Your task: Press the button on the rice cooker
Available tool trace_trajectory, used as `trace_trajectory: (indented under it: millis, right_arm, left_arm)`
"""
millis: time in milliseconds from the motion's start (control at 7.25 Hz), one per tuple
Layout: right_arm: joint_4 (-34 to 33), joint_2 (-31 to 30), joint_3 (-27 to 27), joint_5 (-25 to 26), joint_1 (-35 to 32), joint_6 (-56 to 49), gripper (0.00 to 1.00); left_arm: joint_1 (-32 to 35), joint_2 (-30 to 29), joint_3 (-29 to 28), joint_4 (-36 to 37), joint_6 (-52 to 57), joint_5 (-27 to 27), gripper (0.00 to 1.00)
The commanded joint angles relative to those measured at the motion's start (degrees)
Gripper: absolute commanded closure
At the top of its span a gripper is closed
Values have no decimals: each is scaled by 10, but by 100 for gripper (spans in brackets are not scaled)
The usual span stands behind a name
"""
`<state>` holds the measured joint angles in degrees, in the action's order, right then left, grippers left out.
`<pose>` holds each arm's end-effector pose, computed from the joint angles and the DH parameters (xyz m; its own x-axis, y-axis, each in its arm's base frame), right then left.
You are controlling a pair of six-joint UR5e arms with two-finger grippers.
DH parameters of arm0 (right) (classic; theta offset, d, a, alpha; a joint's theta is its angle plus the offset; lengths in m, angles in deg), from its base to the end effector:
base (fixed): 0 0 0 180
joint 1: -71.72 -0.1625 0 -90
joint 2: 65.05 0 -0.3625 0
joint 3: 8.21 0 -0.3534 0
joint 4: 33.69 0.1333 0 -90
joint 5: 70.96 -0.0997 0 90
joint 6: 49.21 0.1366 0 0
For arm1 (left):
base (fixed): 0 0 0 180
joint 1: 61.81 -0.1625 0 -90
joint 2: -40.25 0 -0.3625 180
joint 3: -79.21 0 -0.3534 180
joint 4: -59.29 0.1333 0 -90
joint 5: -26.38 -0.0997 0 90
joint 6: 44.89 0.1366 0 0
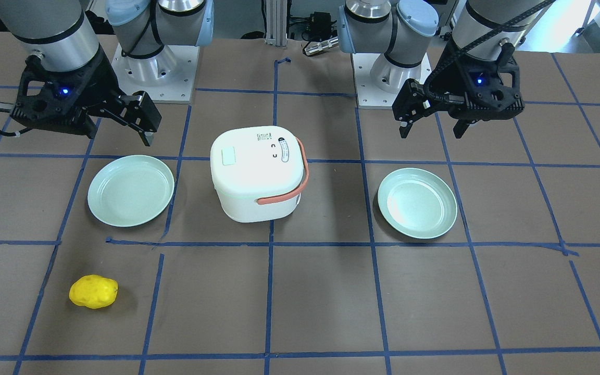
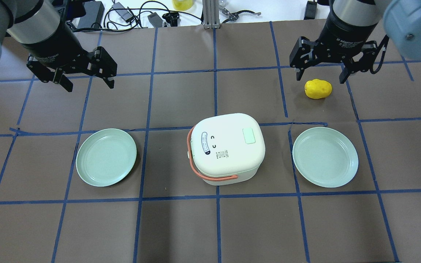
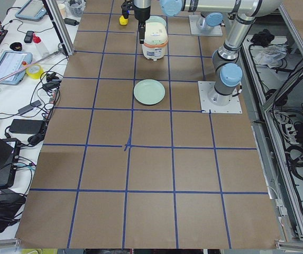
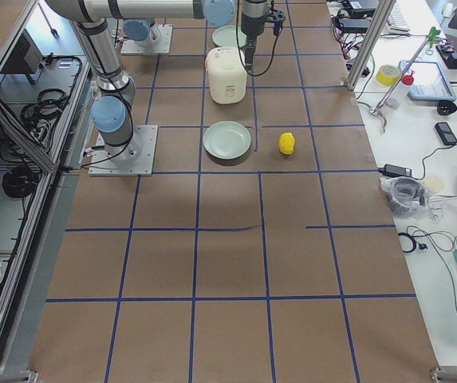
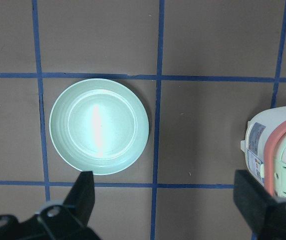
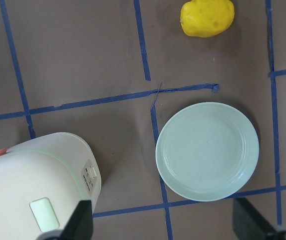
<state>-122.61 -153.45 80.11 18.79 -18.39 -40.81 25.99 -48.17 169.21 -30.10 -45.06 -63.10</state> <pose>0.1348 -0.4606 0.3870 -0.9895 0.1442 -0.0018 0.1442 0.9894 0.0179 -0.1172 -0.4530 0.4019 -0.9991 -0.0410 0.0092 -0.0413 0.9984 -0.0382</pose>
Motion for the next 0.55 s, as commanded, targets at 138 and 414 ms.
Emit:
trace_trajectory:
  millis: [138, 414]
  right_arm:
    - [2, 0, 1, 1, -1, 0, 0]
    - [15, 0, -1, -4, -1, 0, 0]
  left_arm:
    - [0, 0, 0, 0, 0, 0, 0]
    - [0, 0, 0, 0, 0, 0, 0]
